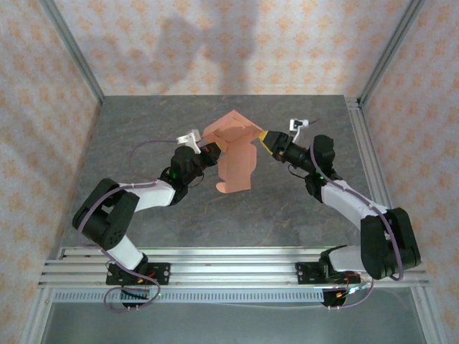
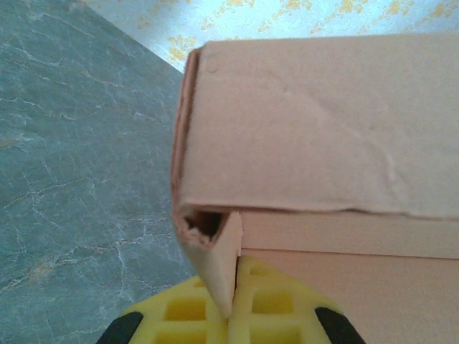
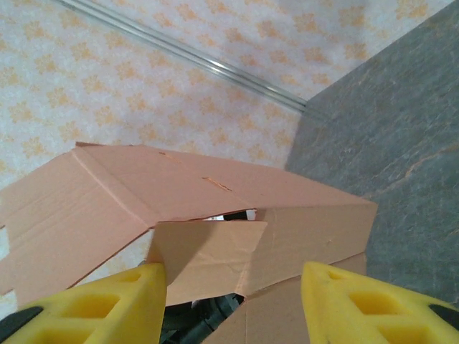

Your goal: Fold the paper box

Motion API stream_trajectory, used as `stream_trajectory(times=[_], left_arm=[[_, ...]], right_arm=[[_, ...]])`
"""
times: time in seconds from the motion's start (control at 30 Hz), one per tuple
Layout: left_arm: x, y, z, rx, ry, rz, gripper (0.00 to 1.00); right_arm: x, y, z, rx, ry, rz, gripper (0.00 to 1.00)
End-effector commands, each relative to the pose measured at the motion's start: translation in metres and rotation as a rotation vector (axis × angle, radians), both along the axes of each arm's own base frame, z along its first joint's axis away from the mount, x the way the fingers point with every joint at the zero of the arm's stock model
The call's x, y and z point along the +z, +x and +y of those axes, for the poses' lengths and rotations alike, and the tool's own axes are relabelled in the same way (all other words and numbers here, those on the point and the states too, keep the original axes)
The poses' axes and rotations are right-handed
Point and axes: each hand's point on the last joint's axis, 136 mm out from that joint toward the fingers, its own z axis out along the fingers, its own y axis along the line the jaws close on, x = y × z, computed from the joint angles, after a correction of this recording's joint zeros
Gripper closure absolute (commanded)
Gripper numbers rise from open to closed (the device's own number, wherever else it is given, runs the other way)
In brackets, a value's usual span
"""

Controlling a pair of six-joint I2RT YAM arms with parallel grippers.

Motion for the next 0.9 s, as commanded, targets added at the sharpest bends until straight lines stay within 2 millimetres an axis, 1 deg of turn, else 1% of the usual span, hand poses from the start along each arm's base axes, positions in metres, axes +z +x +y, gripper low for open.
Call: stream_trajectory(times=[0.0, 0.17, 0.27, 0.33, 0.4, 0.5, 0.57, 0.63, 0.7, 0.77, 0.87], left_arm=[[0.009, 0.006, -0.006, -0.012, -0.009, -0.024, 1.0], [0.01, 0.005, -0.005, -0.013, 0.003, -0.024, 1.0], [0.01, 0.004, -0.002, -0.001, 0.008, -0.023, 1.0], [0.01, 0.004, -0.001, 0.008, 0.005, -0.021, 1.0], [0.008, 0.004, 0.0, 0.01, 0.005, -0.017, 1.0], [0.005, 0.006, -0.001, 0.009, 0.011, -0.011, 1.0], [0.003, 0.006, -0.001, 0.006, 0.009, -0.008, 1.0], [0.003, 0.005, -0.003, 0.0, 0.006, -0.008, 1.0], [0.004, 0.004, -0.004, -0.013, 0.003, -0.017, 1.0], [0.006, 0.003, -0.006, -0.025, -0.004, -0.024, 1.0], [0.009, 0.002, -0.009, -0.042, -0.01, -0.03, 1.0]], right_arm=[[0.014, -0.004, 0.019, 0.072, 0.005, -0.066, 0.48], [0.003, 0.003, 0.02, 0.055, -0.032, -0.046, 0.48], [0.005, 0.0, 0.018, 0.054, -0.059, -0.069, 0.48], [0.01, -0.004, 0.015, 0.044, -0.083, -0.103, 0.48], [0.018, -0.01, 0.011, 0.035, -0.103, -0.155, 0.45], [0.024, -0.015, 0.005, 0.028, -0.132, -0.197, 0.35], [0.03, -0.015, 0.0, 0.022, -0.119, -0.202, 0.32], [0.038, -0.01, -0.009, -0.001, -0.082, -0.199, 0.32], [0.042, -0.004, -0.018, -0.033, -0.063, -0.19, 0.32], [0.037, 0.004, -0.025, -0.07, -0.077, -0.152, 0.32], [0.022, 0.014, -0.028, -0.086, -0.169, -0.101, 0.33]])
